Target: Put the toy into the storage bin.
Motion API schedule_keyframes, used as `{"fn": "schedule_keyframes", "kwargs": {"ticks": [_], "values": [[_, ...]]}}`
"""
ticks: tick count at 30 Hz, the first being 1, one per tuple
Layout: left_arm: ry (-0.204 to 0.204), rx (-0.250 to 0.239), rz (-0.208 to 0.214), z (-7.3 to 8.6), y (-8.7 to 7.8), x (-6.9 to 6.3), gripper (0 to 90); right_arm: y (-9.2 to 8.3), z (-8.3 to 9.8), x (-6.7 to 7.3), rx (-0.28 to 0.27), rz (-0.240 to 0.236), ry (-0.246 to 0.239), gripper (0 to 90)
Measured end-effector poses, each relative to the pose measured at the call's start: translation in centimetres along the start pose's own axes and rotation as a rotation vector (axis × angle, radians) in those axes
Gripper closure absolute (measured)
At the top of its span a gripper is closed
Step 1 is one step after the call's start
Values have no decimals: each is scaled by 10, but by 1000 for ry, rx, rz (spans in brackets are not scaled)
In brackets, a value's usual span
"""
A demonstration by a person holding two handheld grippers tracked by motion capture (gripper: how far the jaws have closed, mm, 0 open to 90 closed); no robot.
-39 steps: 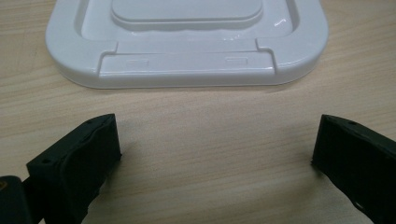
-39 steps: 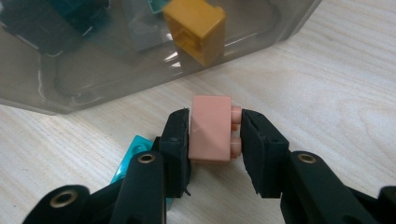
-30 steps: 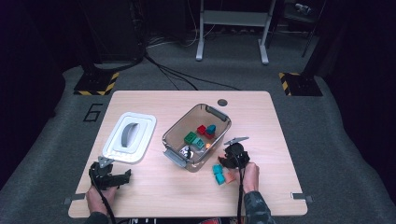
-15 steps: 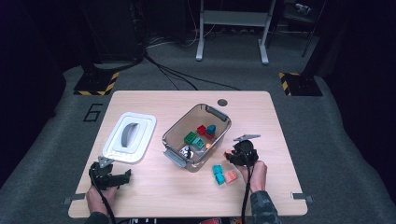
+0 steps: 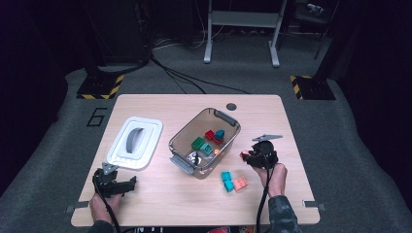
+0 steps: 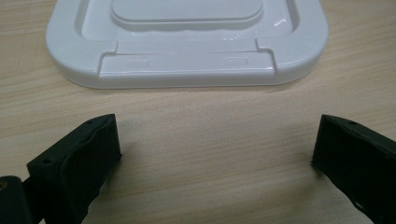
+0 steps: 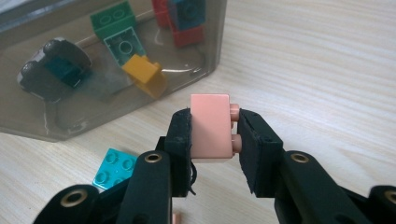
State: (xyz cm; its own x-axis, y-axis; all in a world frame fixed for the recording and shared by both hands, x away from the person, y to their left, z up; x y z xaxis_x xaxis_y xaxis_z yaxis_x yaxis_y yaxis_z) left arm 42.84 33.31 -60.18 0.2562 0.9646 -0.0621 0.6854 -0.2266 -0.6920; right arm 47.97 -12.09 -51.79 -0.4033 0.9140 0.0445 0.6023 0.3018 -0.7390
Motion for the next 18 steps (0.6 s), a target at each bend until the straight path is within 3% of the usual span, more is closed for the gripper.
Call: {"fn": "schedule_keyframes", "kwargs": {"ticks": [18], "values": [[-1,-1,0,0,0,0,7,-25,-29,-16,-43,22,3,669]]}}
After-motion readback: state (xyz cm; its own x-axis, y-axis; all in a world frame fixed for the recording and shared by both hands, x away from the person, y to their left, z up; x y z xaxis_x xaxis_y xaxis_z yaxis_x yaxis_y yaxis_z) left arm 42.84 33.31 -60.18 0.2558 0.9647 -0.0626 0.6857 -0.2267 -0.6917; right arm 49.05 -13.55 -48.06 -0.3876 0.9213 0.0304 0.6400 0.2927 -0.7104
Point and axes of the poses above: each handheld gripper's, and its own axes: y roughly forward along the jaws, z roughly out of its underside, x roughly to its left, the point moved 10 cm from there along y, roughly forward along the jaws, and after that the axes turned 5 degrees about z, right-handed, at the moved point
